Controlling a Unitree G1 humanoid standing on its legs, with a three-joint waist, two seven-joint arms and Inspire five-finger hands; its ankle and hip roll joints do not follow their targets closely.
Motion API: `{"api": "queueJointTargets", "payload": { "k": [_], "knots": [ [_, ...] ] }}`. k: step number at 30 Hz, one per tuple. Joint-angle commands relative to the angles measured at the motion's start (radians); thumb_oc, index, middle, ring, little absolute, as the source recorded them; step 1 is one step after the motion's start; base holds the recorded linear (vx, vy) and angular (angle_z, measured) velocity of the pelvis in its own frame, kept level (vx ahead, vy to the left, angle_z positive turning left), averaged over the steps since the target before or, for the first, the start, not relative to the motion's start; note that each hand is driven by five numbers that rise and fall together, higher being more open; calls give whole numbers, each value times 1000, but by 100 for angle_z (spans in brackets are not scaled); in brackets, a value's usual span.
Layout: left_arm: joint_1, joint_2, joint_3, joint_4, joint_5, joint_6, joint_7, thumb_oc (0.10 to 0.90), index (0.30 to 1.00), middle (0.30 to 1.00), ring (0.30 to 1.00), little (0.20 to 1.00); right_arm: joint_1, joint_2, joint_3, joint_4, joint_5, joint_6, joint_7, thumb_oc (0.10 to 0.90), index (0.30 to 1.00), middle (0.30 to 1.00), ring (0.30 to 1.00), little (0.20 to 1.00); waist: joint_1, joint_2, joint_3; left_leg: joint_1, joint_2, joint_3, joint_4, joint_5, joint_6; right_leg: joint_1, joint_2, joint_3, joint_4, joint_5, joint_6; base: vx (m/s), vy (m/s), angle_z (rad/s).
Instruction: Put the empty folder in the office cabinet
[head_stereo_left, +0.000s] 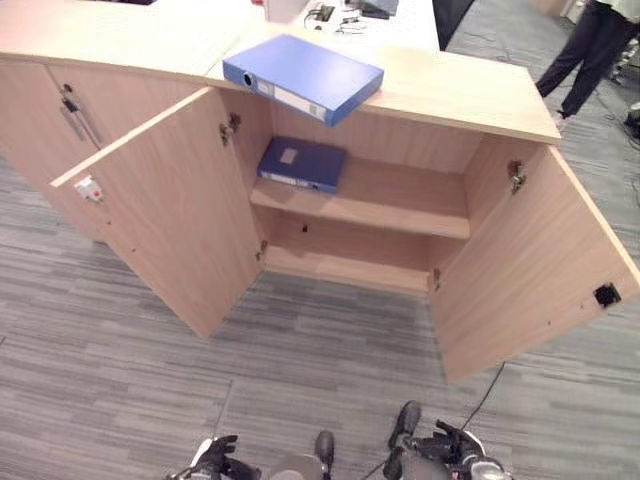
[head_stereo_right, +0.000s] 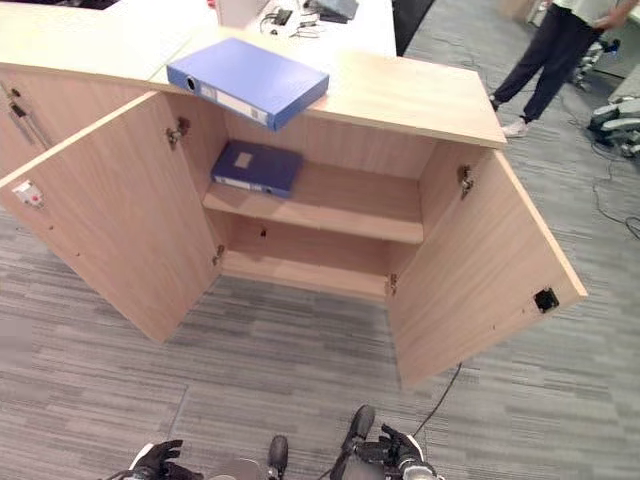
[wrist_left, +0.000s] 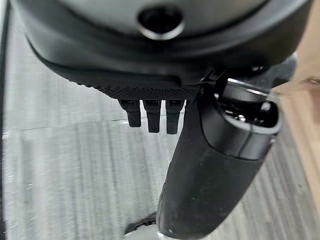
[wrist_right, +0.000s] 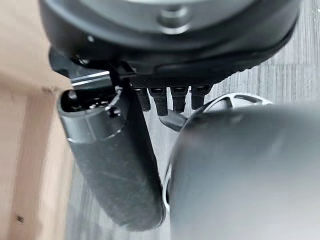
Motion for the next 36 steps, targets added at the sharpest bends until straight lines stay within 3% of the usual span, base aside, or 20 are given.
{"api": "queueJointTargets", "payload": {
  "k": [1,5,6,10,13,15,16,17,19,20,21,22,24,29,32,33,36],
  "knots": [
    [-17,-19,-50,-19,83,-34,2,800,900,900,900,900,83,-47,40,22,-63,21,-10,800,900,900,900,900,-22,-25,24,113,49,-93,-24,-130,-120,31,9,39,42,10,-2,309,37,15],
    [23,8,-49,-27,90,-45,-35,800,900,900,900,900,105,-60,28,20,-59,18,-1,800,900,900,900,900,-44,-12,14,144,33,-111,-14,-163,-120,40,-1,35,79,29,3,315,12,25],
    [-79,91,-44,-38,54,-31,-62,800,900,900,900,900,105,-86,49,24,-90,15,25,800,900,900,900,900,-93,15,-13,184,42,-107,-16,-187,-130,36,12,58,99,18,1,462,-24,45],
    [-59,74,-46,-80,28,-43,-63,800,900,900,900,900,89,-90,46,48,-97,23,14,800,900,900,900,900,-103,22,-32,192,84,-111,37,-212,-183,54,25,14,120,-27,-27,282,-105,45],
    [-62,65,-46,-94,8,-41,-67,800,900,900,900,900,78,-96,54,47,-87,23,13,800,900,900,900,900,-99,10,-33,124,111,-69,210,-150,-249,108,36,-19,89,-57,-56,168,-134,49],
    [-69,60,-47,-99,-2,-41,-62,800,900,900,900,900,69,-100,59,43,-84,20,11,800,900,900,900,900,-92,1,-24,85,110,-64,285,-130,-261,126,39,-24,76,-61,-67,87,-116,6],
    [-78,55,-45,-106,-17,-41,-53,800,900,900,900,900,41,-119,51,37,-66,18,1,800,900,900,900,900,-76,-25,-6,-15,126,-38,436,-66,-311,168,33,-37,48,-87,-87,61,-106,-16],
    [-82,51,-42,-106,-23,-43,-51,800,900,900,900,900,27,-126,48,36,-56,14,-3,800,900,900,900,900,-77,-26,-2,-44,167,3,442,-49,-315,180,36,-48,35,-97,-90,81,-77,-22],
    [-82,33,-45,-96,-12,-44,-48,800,900,900,900,900,13,-133,36,36,-26,8,-10,800,900,900,900,900,-78,-24,-10,-30,268,89,327,-37,-307,196,41,-63,18,-110,-81,63,54,-6],
    [-82,32,-46,-95,-12,-44,-48,800,900,900,900,900,13,-134,36,36,-26,8,-10,800,900,900,900,900,-73,-22,-8,-21,270,94,321,-36,-308,197,43,-58,18,-111,-82,137,116,-1],
    [-74,18,-51,-75,5,-43,-45,800,900,900,900,900,13,-137,29,35,-7,2,-11,800,900,900,900,900,-76,-16,-19,-4,318,126,187,-43,-295,205,39,-49,13,-113,-65,105,87,2],
    [-74,17,-51,-75,6,-43,-45,800,900,900,900,900,14,-138,29,35,-6,2,-11,800,900,900,900,900,-72,-16,-17,6,318,132,177,-40,-295,207,40,-44,13,-113,-65,221,221,-5],
    [-69,7,-49,-62,1,-42,-40,800,900,900,900,900,5,-140,38,29,-9,-2,-14,800,900,900,900,900,-67,12,-32,-3,363,60,34,23,-289,222,55,-1,9,-133,-54,216,239,-8],
    [-63,4,-51,-63,-23,-46,-39,800,900,900,900,900,17,-131,55,32,-33,0,-10,800,900,900,900,900,-45,42,-35,-48,428,-71,-62,121,-307,275,63,68,14,-180,-46,157,209,-20],
    [-62,5,-50,-64,-33,-45,-36,800,900,900,900,900,24,-126,67,27,-48,1,-4,800,900,900,900,900,-37,47,-33,-51,431,-129,-71,126,-317,287,66,90,19,-193,-46,120,212,15],
    [-66,7,-51,-62,-44,-45,-35,800,900,900,900,900,27,-121,86,25,-79,2,7,800,900,900,900,900,-30,48,-33,-64,407,-205,-45,100,-330,294,58,117,36,-197,-41,136,311,12],
    [-64,5,-60,-57,-29,-42,-39,800,900,900,900,900,29,-114,81,30,-96,6,10,800,900,900,900,900,-36,43,-45,-55,397,-180,-49,82,-332,289,38,121,57,-193,-26,97,294,1]
  ]
}}
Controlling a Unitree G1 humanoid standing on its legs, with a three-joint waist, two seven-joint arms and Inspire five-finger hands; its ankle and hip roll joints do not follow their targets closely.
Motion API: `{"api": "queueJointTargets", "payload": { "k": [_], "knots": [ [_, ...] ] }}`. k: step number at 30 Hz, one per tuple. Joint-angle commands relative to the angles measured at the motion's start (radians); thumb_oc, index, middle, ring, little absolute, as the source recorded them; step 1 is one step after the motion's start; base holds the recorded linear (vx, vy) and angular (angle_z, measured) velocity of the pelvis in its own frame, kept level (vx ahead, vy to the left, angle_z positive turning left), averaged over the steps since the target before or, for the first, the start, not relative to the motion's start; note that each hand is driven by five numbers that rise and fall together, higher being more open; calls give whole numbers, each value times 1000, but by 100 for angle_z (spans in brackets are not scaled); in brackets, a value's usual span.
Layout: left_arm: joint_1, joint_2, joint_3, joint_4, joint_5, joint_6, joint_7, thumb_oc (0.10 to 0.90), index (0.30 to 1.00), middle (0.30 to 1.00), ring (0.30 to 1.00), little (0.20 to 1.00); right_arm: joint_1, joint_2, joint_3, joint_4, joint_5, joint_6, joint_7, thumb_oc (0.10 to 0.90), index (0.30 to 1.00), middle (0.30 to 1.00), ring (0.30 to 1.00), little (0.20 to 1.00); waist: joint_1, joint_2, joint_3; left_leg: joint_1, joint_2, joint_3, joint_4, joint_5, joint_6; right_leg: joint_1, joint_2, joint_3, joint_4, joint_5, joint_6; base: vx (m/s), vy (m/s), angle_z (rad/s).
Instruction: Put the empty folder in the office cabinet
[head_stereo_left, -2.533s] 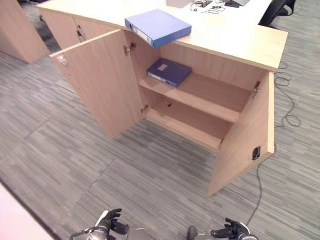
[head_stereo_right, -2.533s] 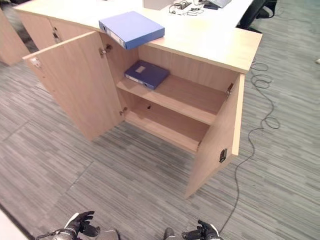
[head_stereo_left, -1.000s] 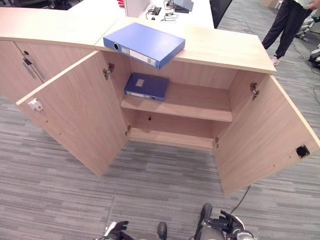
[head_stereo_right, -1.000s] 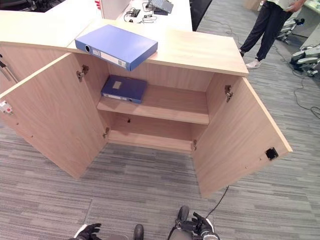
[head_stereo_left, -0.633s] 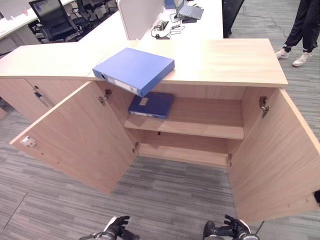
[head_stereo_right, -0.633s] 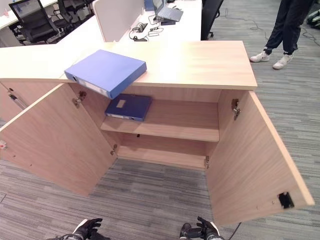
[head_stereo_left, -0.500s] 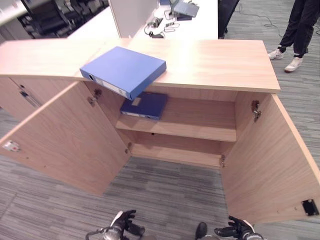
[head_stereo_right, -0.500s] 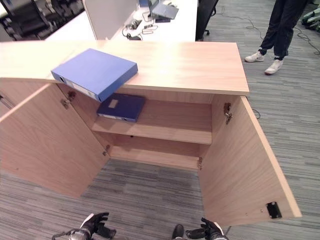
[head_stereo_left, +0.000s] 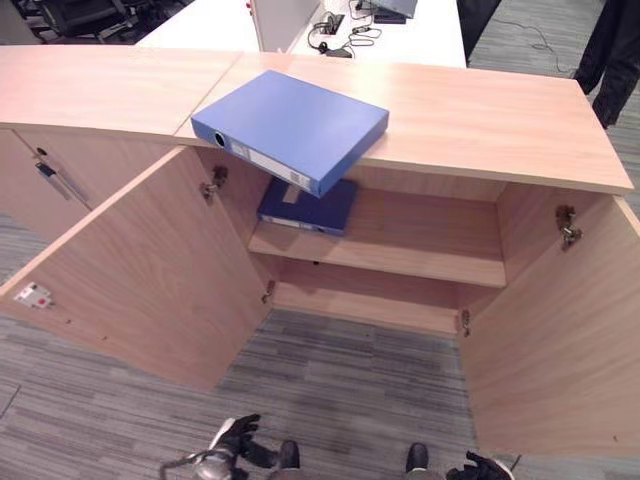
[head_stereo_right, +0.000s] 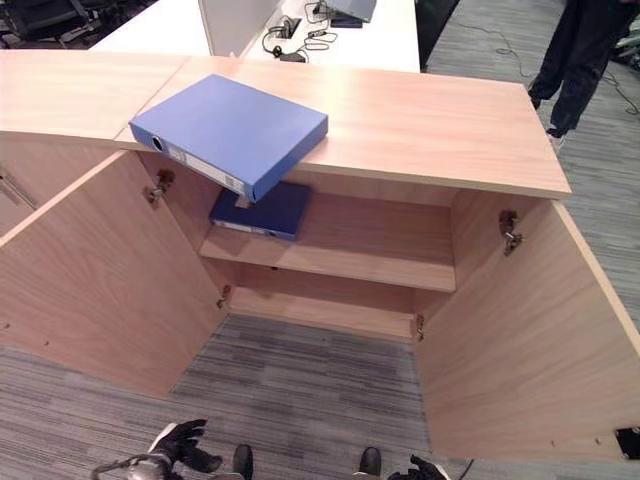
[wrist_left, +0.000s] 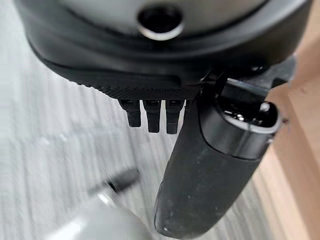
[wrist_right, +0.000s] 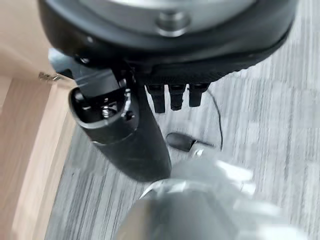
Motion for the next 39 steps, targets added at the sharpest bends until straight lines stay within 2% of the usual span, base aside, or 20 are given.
{"api": "queueJointTargets", "payload": {
  "k": [1,4,5,7,9,11,13,15,17,18,19,21,23,25,27,29,32,33,36,39],
  "knots": [
    [-47,-44,-30,7,-1,-26,-8,800,900,900,900,900,-31,-47,29,-12,-46,-2,16,800,900,900,900,900,3,43,-9,-43,172,-191,-20,-10,-93,20,-19,-13,56,-156,81,67,335,1],
    [-46,-40,-36,8,14,-22,-13,800,900,900,900,900,-25,-38,20,-7,-47,7,20,800,900,900,900,900,2,24,-18,-26,148,-156,-30,-31,-77,-1,-46,7,87,-142,98,60,267,-7],
    [-48,-32,-39,11,29,-17,-17,800,900,900,900,900,-26,-26,11,6,-52,18,22,800,900,900,900,900,1,5,-24,-5,109,-125,-40,-57,-43,-21,-77,33,130,-122,115,115,505,-12],
    [-52,-21,-37,11,39,-20,-13,800,900,900,900,900,-26,-14,14,12,-60,24,26,800,900,900,900,900,4,-6,-24,25,77,-96,-56,-75,-14,-43,-96,62,172,-99,136,96,438,-16],
    [-52,-14,-32,10,37,-18,-12,800,900,900,900,900,-27,-7,16,15,-63,25,27,800,900,900,900,900,10,-13,-22,34,61,-83,-57,-84,0,-57,-103,80,198,-73,136,52,276,-29],
    [-53,5,-15,5,31,-13,-10,800,900,900,900,900,-24,8,23,10,-70,30,30,800,900,900,900,900,19,-27,-13,67,17,-59,-58,-110,33,-80,-124,92,251,19,136,54,341,-32],
    [-50,11,-10,4,30,-12,-11,800,900,900,900,900,-23,14,27,9,-71,31,31,800,900,900,900,900,25,-31,-10,76,4,-55,-57,-116,44,-87,-131,91,267,41,136,27,235,-33],
    [-28,17,5,19,42,-6,-15,800,900,900,900,900,-10,28,45,-2,-82,32,39,800,900,900,900,900,40,-33,5,131,-40,-23,-71,-142,84,-111,-167,37,342,127,136,37,413,-29],
    [-28,17,5,19,42,-6,-15,800,900,900,900,900,-10,28,45,-3,-82,32,39,800,900,900,900,900,40,-34,5,132,-40,-23,-71,-142,84,-111,-168,37,343,127,136,12,174,-60],
    [-18,13,13,28,37,-3,-17,800,900,900,900,900,-5,27,46,-8,-85,32,41,800,900,900,900,900,47,-33,12,146,-55,-6,-73,-148,96,-116,-195,-21,365,165,136,6,330,-58],
    [2,14,28,38,42,3,-24,800,900,900,900,900,3,26,53,-15,-93,29,45,800,900,900,900,900,53,-18,19,159,-68,15,-79,-151,117,-120,-203,-121,414,148,136,20,446,-27],
    [16,16,40,44,51,7,-28,800,900,900,900,900,5,26,72,-21,-107,24,50,800,900,900,900,900,41,-10,29,181,-81,14,-84,-159,135,-141,-141,-126,472,78,130,23,336,-16],
    [19,8,44,53,56,10,-27,800,900,900,900,900,2,29,86,-11,-121,25,50,800,900,900,900,900,34,-13,31,182,-106,9,-84,-157,151,-159,-67,-121,441,37,119,36,159,-58],
    [15,1,46,63,53,13,-27,800,900,900,900,900,1,29,97,-10,-126,24,46,800,900,900,900,900,32,-20,33,188,-124,7,-84,-164,150,-166,-27,-140,353,-5,97,68,47,-43],
    [9,-1,46,63,47,12,-28,800,900,900,900,900,-4,28,98,-8,-124,23,42,800,900,900,900,900,24,-19,39,193,-123,3,-84,-165,145,-191,-22,-140,316,2,86,96,-16,2],
    [8,-9,44,65,49,11,-30,800,900,900,900,900,3,25,91,-4,-120,25,40,800,900,900,900,900,7,-16,46,202,-119,-11,-84,-168,138,-219,-9,-101,239,6,90,132,-71,17],
    [10,-13,42,66,48,10,-31,800,900,900,900,900,8,20,82,-3,-118,26,41,800,900,900,900,900,0,-12,43,201,-111,-5,-84,-170,131,-218,-29,-102,201,32,97,114,-105,7],
    [8,-17,25,68,67,6,-35,800,900,900,900,900,16,10,73,5,-122,29,46,800,900,900,900,900,-6,-18,25,199,-120,10,-84,-181,122,-186,-53,-114,114,44,96,114,-92,-2],
    [4,-12,37,60,61,5,-34,800,900,900,900,900,26,-2,74,21,-148,33,46,800,900,900,900,900,0,-19,-3,212,-122,18,-84,-195,113,-154,-54,-148,80,54,104,227,-154,-33],
    [-4,-17,32,44,53,2,-30,800,900,900,900,900,25,-13,74,29,-146,33,44,800,900,900,900,900,-8,-10,-15,215,-103,4,-76,-204,101,-145,-33,-144,86,27,88,173,-129,-2]
  ]
}}
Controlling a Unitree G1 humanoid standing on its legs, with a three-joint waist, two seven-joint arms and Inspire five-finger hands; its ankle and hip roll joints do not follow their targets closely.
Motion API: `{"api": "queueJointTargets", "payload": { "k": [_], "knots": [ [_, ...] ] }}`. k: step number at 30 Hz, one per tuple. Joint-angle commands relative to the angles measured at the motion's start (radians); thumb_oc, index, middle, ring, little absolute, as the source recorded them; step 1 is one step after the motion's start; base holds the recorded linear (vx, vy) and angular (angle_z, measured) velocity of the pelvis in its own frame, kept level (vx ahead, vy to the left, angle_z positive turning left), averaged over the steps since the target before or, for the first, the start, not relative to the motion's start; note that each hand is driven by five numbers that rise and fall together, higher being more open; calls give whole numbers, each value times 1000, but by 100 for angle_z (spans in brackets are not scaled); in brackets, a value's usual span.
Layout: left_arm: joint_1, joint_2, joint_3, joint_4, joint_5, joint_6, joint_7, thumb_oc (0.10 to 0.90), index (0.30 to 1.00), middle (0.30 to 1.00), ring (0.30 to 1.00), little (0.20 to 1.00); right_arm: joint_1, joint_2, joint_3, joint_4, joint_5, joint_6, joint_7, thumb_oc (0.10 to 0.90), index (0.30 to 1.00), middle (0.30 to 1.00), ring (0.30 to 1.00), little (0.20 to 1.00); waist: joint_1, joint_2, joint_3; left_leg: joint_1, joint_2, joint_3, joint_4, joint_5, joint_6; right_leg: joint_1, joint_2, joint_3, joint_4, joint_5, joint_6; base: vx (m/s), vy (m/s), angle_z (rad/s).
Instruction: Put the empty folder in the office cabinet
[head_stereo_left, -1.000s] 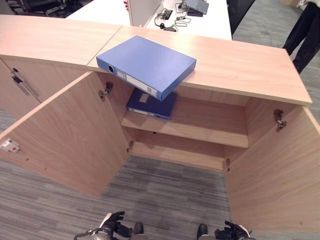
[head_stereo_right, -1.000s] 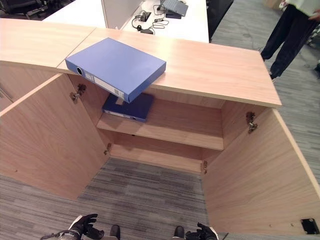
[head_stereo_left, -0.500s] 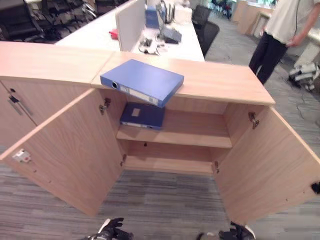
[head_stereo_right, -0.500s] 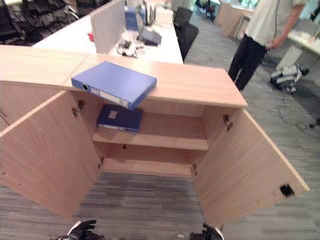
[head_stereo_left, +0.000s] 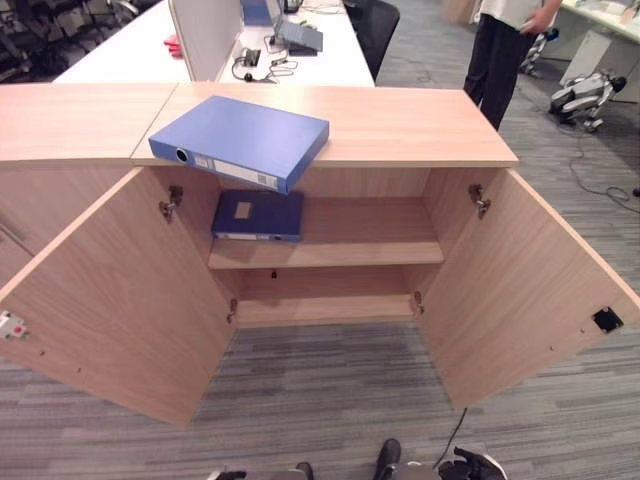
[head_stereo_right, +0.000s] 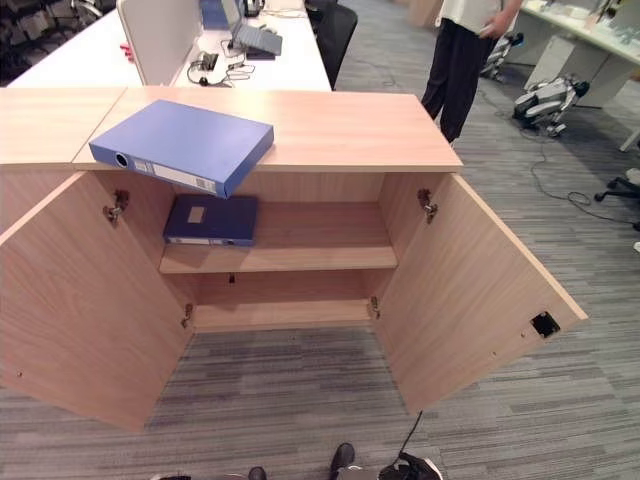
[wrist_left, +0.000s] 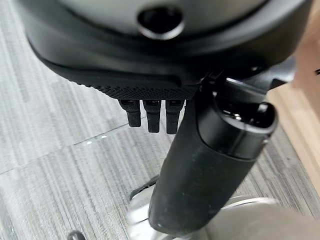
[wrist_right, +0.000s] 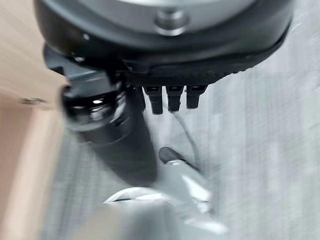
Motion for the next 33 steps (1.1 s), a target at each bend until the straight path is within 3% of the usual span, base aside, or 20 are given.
{"api": "queueJointTargets", "payload": {
  "k": [1,5,11,22,33],
  "knots": [
    [-81,1,1,-29,-2,-40,3,800,900,900,900,900,10,5,56,21,-28,-8,7,800,900,900,900,900,-7,22,7,163,13,-51,-94,-110,-63,-28,-19,23,-93,110,40,95,-83,-6],
    [-88,-15,-9,-35,-20,-38,7,800,900,900,900,900,-9,-7,47,17,6,-14,-2,800,900,900,900,900,-15,35,0,160,49,-60,-68,-114,-85,-31,10,30,-72,70,12,141,-116,8],
    [-84,-18,2,-36,-37,-37,10,800,900,900,900,900,-23,-19,63,12,6,-20,0,800,900,900,900,900,-8,41,-8,171,84,-43,-60,-118,-108,-15,45,5,-101,50,-3,118,-96,-3],
    [-69,-25,4,-47,-45,-42,8,800,900,900,900,900,-19,-29,84,4,2,-29,1,800,900,900,900,900,6,44,-17,181,99,-60,-46,-118,-132,44,88,3,-160,16,-27,37,-35,1],
    [-86,-17,4,-64,-47,-42,11,800,900,900,900,900,-25,-9,88,-14,5,-27,2,800,900,900,900,900,16,16,-5,181,83,-19,-39,-127,-127,34,36,-57,-128,59,-12,-68,58,2]
  ]
}}
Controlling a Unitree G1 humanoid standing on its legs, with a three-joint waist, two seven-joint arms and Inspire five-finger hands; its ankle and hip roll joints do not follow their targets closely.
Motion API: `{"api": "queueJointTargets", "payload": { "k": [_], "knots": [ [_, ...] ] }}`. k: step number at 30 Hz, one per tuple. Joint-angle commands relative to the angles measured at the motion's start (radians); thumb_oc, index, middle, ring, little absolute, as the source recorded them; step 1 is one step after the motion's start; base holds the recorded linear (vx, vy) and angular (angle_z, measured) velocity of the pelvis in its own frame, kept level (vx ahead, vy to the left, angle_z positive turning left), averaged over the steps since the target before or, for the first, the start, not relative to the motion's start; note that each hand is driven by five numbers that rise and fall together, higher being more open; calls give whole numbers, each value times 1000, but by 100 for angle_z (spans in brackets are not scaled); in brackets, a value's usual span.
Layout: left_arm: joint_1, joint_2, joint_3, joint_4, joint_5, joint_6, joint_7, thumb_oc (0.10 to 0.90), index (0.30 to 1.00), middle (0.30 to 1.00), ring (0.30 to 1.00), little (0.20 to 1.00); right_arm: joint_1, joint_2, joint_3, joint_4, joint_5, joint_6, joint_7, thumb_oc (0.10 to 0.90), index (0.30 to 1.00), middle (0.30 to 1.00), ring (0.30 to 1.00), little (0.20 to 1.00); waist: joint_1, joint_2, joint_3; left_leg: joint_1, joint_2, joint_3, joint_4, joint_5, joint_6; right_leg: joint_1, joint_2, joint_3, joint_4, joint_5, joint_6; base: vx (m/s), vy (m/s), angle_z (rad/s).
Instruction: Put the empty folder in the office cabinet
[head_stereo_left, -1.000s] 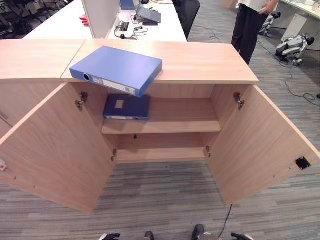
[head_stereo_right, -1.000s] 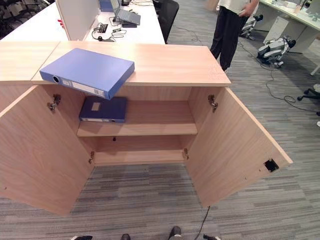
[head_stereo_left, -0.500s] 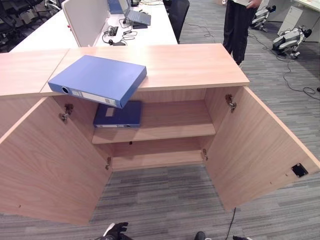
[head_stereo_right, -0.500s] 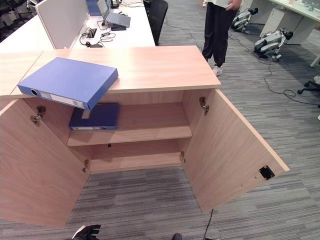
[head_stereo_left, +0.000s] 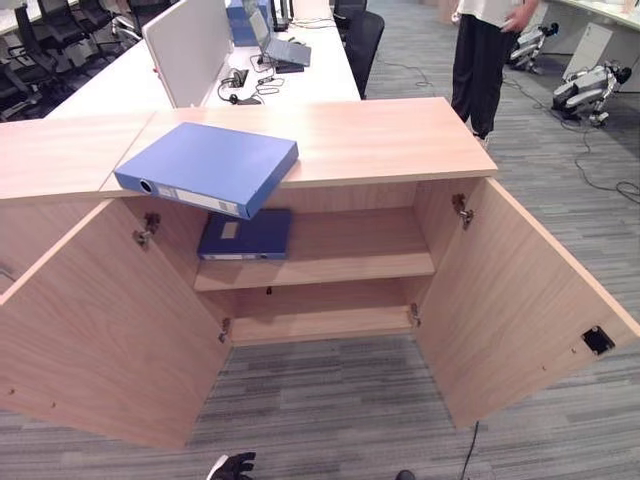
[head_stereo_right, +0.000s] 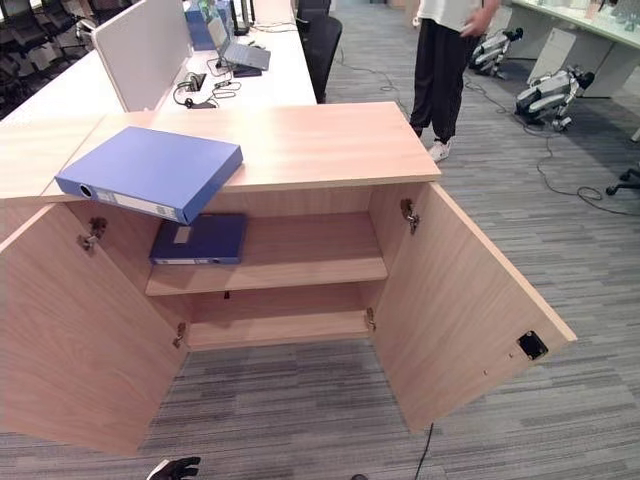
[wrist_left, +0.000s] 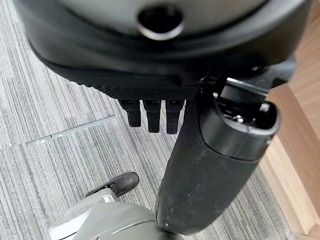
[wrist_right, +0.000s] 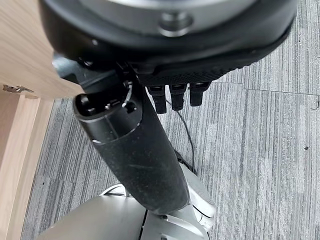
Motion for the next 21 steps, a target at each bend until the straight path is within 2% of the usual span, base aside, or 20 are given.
{"api": "queueJointTargets", "payload": {
  "k": [1,6,9,21],
  "knots": [
    [-88,24,-3,-5,-5,-22,10,800,900,900,900,900,-77,29,24,4,1,-15,-4,800,900,900,900,900,35,-48,60,109,-12,22,61,-181,-9,-111,-94,7,71,-38,87,-97,110,1],
    [-98,28,-6,-3,-3,-26,14,800,900,900,900,900,-82,50,31,0,1,-13,-4,800,900,900,900,900,41,-61,69,107,-34,10,37,-172,8,-128,-116,22,92,-18,105,-72,99,5],
    [-104,32,-6,3,4,-25,14,800,900,900,900,900,-83,62,27,-4,2,-11,-5,800,900,900,900,900,44,-70,71,121,-60,-13,2,-170,28,-135,-152,25,123,-1,124,-62,150,12],
    [-93,30,-2,30,26,-17,9,800,900,900,900,900,-85,73,25,-12,-26,-5,-5,800,900,900,900,900,39,-79,74,125,-115,-15,-4,-180,70,-147,-213,34,174,47,160,-49,111,11]
  ]
}}
